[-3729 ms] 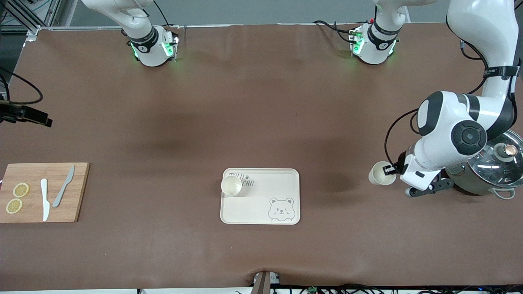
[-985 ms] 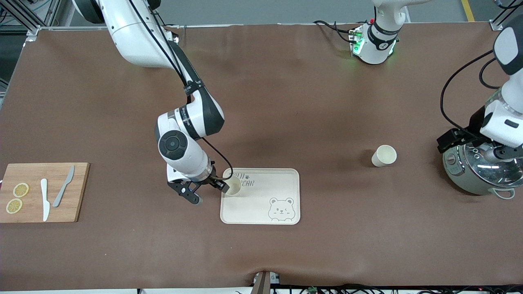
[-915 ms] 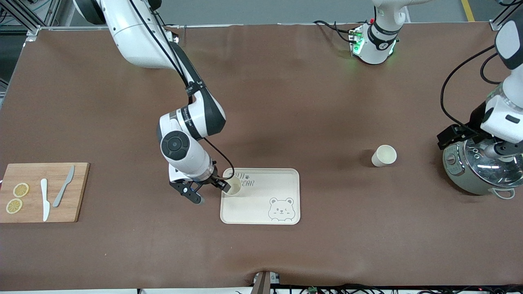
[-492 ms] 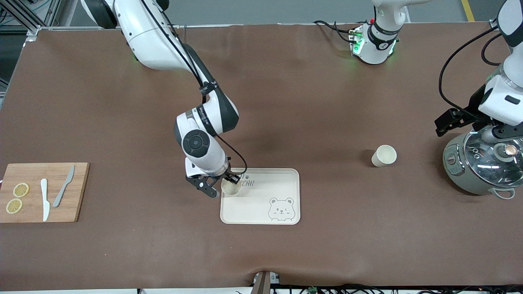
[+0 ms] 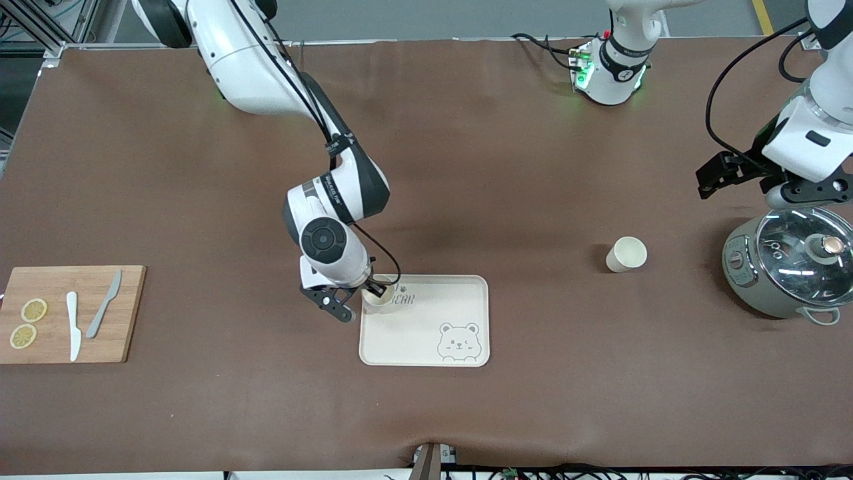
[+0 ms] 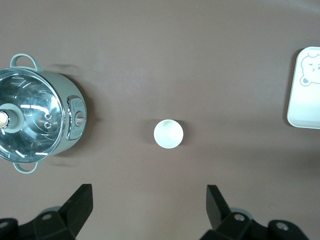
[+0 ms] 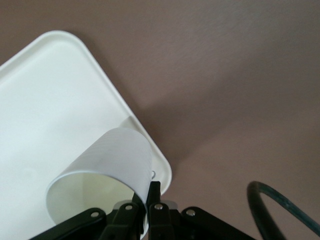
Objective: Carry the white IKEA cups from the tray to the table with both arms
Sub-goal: 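Carry the cup with the right gripper toward the cutting board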
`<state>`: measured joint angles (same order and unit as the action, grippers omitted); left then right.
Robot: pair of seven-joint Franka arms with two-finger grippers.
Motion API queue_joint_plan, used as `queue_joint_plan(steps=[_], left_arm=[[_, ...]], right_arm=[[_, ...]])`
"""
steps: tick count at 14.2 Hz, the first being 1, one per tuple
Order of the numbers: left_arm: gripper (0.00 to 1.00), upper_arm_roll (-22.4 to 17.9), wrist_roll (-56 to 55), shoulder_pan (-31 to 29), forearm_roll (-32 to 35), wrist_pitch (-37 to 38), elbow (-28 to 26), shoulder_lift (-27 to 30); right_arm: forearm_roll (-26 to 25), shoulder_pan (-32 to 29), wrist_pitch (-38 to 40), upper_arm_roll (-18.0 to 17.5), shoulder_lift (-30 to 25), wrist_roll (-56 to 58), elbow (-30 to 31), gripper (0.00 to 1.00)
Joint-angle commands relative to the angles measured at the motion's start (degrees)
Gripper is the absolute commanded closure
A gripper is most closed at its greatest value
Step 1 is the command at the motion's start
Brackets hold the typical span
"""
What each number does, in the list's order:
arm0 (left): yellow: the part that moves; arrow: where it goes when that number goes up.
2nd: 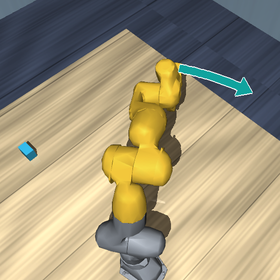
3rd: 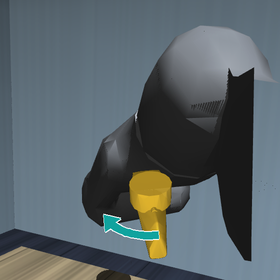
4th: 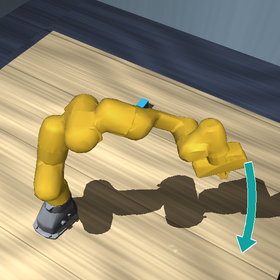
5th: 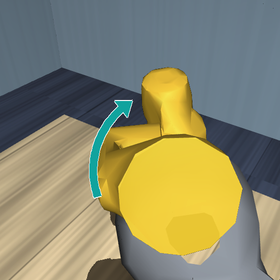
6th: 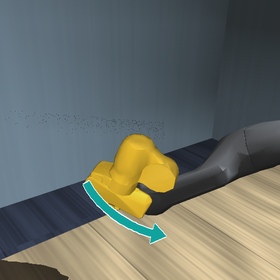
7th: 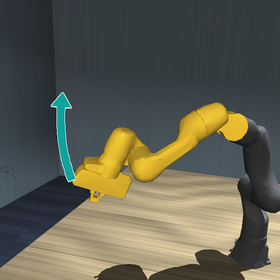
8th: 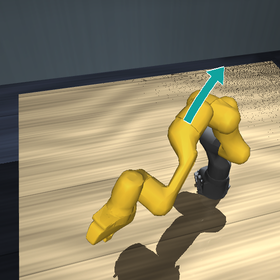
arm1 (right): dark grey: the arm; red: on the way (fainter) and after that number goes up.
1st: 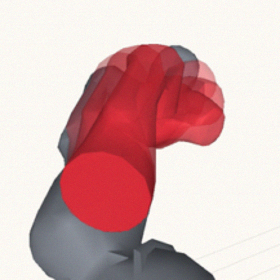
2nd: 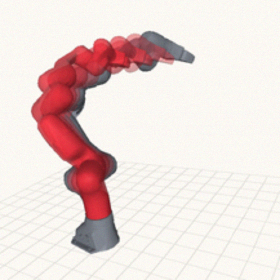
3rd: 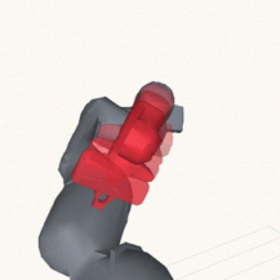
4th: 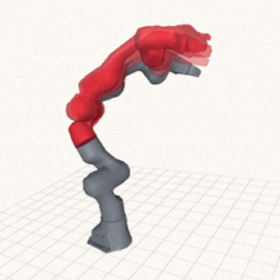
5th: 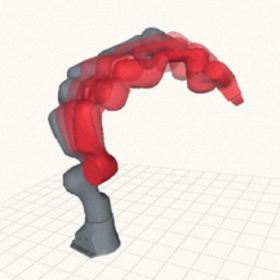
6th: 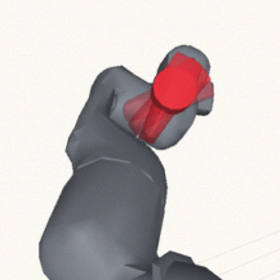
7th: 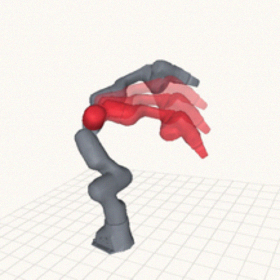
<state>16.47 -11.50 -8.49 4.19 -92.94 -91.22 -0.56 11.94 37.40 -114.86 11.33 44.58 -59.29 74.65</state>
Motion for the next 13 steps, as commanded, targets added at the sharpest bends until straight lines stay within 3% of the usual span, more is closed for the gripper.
queue_joint_plan(steps=[1, 3, 5, 10, 13], left_arm=[[0.00, 0.3, 1.0, -0.7, -1.3, 1.6, 0.4, 0.9], [0.00, 0.1, 1.7, -0.7, -1.4, 2.2, -0.3, 2.7], [0.00, -0.2, 1.8, -0.9, -3.5, 2.8, -0.8, 4.4], [0.00, -0.4, 2.4, -0.9, -4.4, 4.8, -1.2, 5.6], [0.00, -0.6, 4.2, -1.0, -4.4, 4.9, -1.2, 5.3]], right_arm=[[0.9, -4.4, 8.2, -0.7, -4.1, -0.8, -3.5, 1.00], [1.0, -11.1, 14.4, -0.9, -10.4, 4.8, -0.1, 1.00], [1.1, -16.8, 16.6, -0.8, -17.2, 19.2, 8.6, 1.00], [-5.6, -28.4, 10.4, -0.2, -25.9, 43.9, 26.3, 1.00], [-6.1, -34.5, -1.7, -0.2, -27.4, 56.8, 37.4, 1.00]])
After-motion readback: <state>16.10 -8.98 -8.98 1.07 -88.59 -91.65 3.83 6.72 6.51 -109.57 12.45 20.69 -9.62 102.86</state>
